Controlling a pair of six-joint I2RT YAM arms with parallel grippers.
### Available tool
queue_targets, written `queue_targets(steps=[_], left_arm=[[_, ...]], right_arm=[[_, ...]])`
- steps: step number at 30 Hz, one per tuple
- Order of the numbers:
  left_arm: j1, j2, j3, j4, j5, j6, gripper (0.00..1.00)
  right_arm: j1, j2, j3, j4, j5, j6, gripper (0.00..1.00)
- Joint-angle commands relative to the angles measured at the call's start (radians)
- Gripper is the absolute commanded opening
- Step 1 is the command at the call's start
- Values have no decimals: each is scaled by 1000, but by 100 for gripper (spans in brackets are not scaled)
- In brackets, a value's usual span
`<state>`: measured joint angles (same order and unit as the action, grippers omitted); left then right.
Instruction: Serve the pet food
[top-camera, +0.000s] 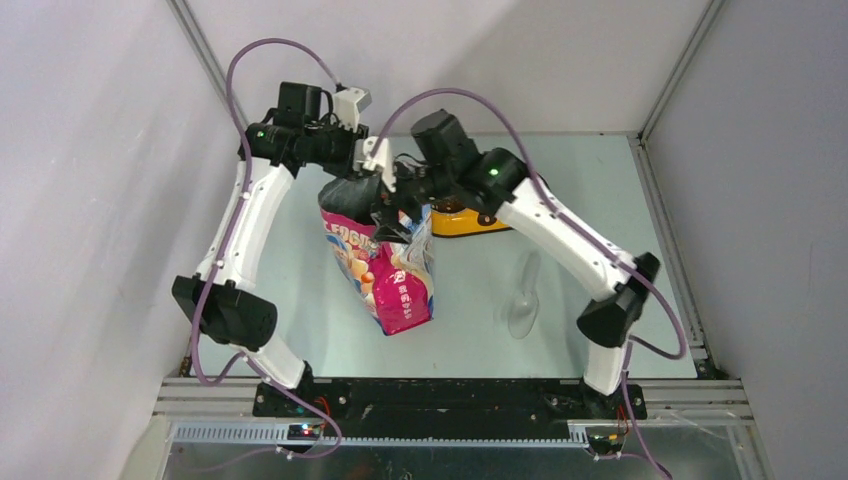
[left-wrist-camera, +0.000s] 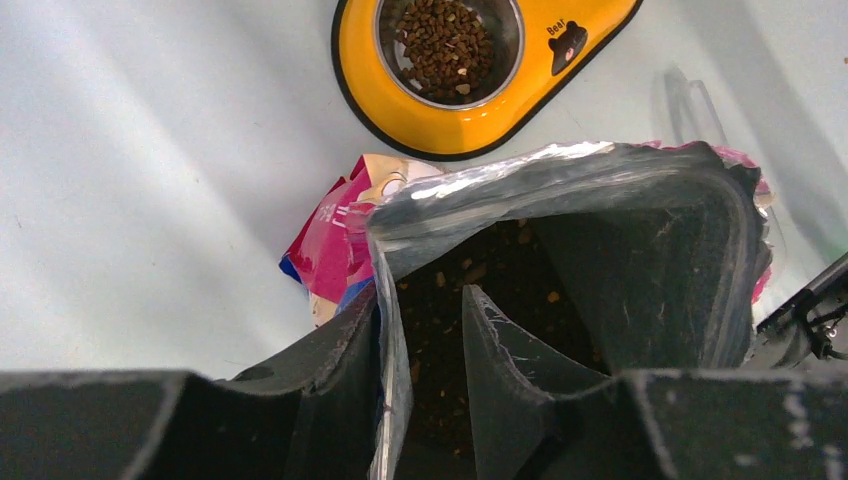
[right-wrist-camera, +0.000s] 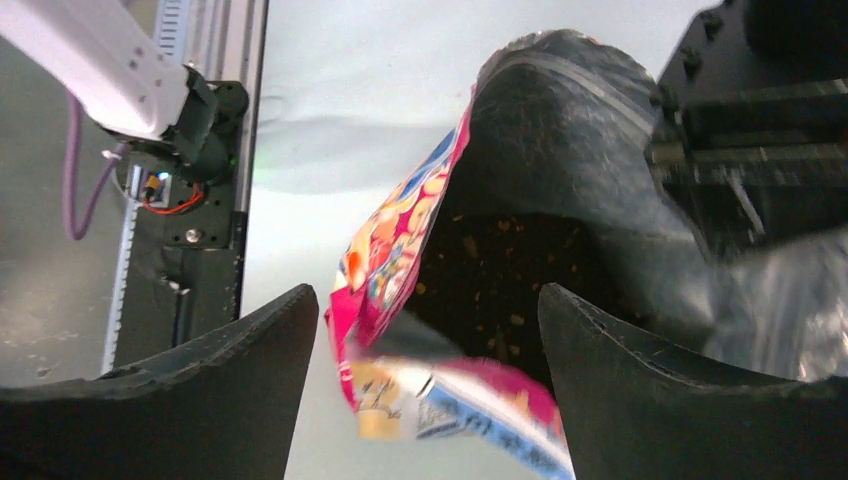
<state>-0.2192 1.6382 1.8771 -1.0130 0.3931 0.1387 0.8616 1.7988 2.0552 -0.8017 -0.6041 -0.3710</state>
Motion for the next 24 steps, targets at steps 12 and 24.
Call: queue_targets(steps=[12,24], left_arm=[[-65,3,17,33,-312,-53,2],[-32,-112,10,-36,-457,-177,0]], right_arm=[[152,76,27,-164,130,-271,30],[51,-211,-92,-276,120,-538,0]])
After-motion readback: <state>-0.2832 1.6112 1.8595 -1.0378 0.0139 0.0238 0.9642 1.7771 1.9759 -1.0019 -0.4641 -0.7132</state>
